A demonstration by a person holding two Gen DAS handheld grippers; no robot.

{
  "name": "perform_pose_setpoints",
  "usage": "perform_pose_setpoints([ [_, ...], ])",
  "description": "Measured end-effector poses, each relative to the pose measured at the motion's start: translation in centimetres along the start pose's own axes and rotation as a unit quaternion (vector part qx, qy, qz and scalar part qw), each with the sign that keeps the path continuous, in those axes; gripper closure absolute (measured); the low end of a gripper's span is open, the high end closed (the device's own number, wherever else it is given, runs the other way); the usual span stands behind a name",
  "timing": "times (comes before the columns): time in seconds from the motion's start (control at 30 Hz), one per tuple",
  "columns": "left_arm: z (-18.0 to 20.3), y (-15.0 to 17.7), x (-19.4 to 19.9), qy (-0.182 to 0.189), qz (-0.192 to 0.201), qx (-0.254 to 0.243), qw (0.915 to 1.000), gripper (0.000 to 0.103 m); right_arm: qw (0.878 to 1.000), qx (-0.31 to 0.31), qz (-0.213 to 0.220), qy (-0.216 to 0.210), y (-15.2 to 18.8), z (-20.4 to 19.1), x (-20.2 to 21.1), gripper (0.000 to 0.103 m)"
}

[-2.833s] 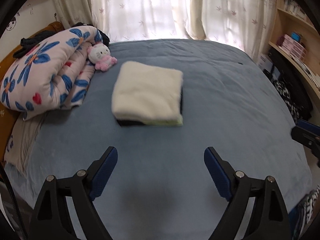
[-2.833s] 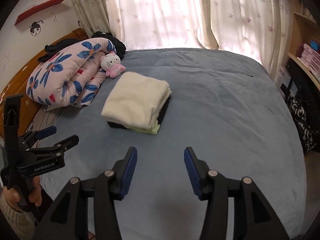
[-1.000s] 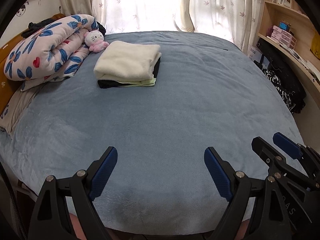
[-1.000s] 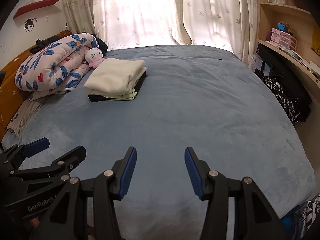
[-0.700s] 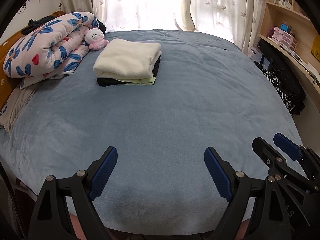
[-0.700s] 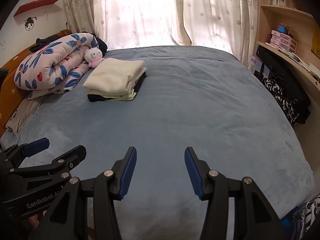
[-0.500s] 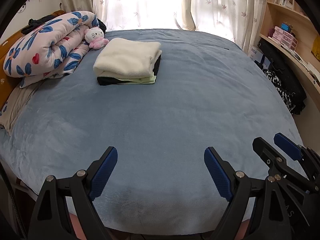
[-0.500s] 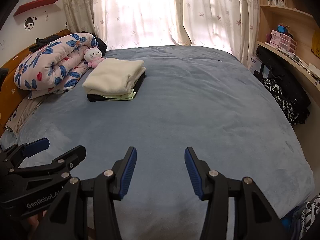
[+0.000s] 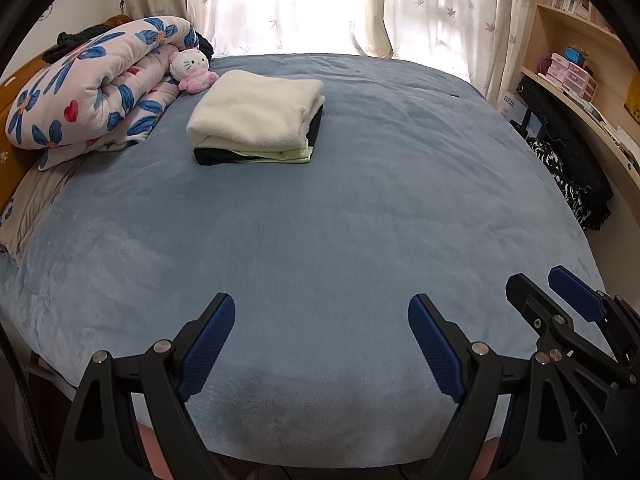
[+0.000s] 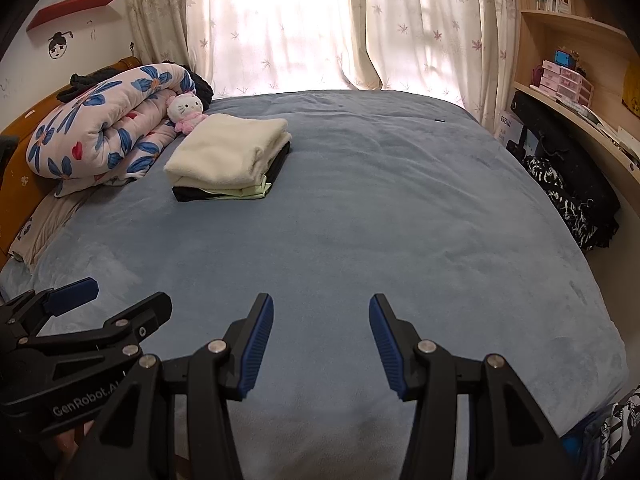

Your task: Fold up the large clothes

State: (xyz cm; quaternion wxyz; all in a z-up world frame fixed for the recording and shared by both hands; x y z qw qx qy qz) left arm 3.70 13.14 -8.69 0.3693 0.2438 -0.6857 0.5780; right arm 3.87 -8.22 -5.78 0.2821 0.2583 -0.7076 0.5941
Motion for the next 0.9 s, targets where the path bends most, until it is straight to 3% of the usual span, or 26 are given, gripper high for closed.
perform_pose_setpoints([
  [0.9,-0.39,0.29,-0.61,0.001,-0.008,-0.005,1.0,0.016,1.0,-0.002,-0.006,0.004,0.54,0.71,-0.12,0.052],
])
Point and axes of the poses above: each gripper's, at about its wrist camera, not at the fingertips, and x roughly against the way its jaws point, z to its right, y to its underside, the point moved 9 cm from there along -x, roughly the way its jaws point, and after that the axes turned 11 degrees about -x, right-handed, at the moved point
